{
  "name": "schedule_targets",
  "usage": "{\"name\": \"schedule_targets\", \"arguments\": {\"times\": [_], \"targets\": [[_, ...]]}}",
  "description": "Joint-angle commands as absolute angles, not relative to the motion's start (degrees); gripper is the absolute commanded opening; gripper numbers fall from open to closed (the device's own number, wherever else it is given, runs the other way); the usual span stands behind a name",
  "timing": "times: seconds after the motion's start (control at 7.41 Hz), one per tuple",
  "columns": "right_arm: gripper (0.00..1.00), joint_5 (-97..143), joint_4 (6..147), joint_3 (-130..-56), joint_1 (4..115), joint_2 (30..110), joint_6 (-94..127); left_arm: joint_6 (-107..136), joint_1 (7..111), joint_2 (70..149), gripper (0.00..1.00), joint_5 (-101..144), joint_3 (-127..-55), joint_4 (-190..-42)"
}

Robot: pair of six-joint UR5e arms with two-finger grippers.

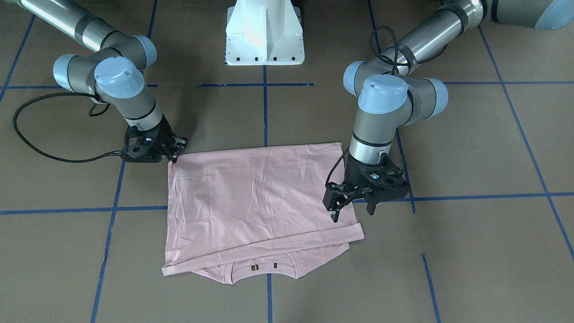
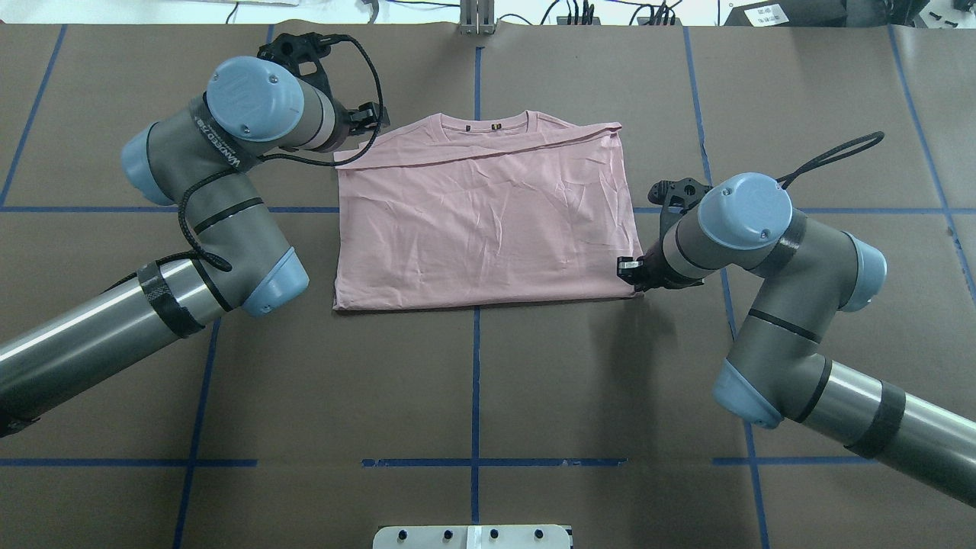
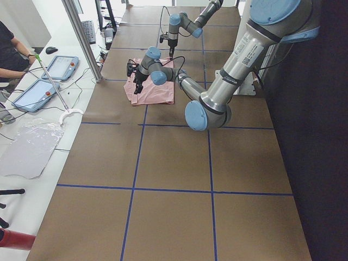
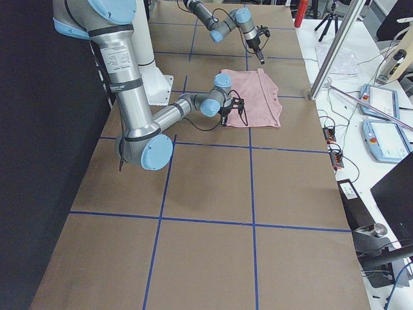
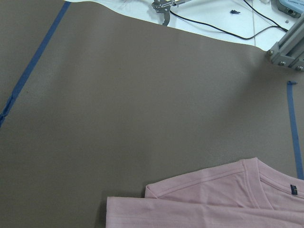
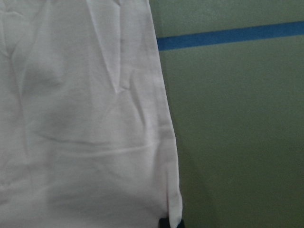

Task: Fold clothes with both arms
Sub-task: 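Move the right gripper to the folded shirt's near corner and grasp it, then drag the folded shirt toward the robot with the right gripper while the left arm lowers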

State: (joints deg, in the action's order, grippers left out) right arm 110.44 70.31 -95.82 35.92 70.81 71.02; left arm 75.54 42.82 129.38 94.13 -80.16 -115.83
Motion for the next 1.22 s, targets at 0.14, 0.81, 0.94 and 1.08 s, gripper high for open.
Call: {"name": "schedule_targets", "arguments": {"times": [0.14, 0.81, 0.94, 1.08], "targets": [[0.00, 112.31, 71.01, -109.71, 32.98, 82.48, 71.19, 75.59, 42.80, 129.29, 1.00, 94.04, -80.94, -115.67], [0.19, 112.41, 71.37, -121.10, 11.63, 94.13, 78.62, 76.90, 41.23, 126.13, 1.00, 93.78, -85.95, -115.58], [0.99, 111.80, 71.19, -122.42, 8.90, 93.87, 81.53, 77.60, 40.96, 125.95, 1.00, 93.78, -86.04, -115.58], [1.00, 111.71, 71.10, -123.21, 8.27, 93.78, 81.74, 77.61, 40.52, 125.86, 1.00, 93.78, -86.48, -115.49]]}}
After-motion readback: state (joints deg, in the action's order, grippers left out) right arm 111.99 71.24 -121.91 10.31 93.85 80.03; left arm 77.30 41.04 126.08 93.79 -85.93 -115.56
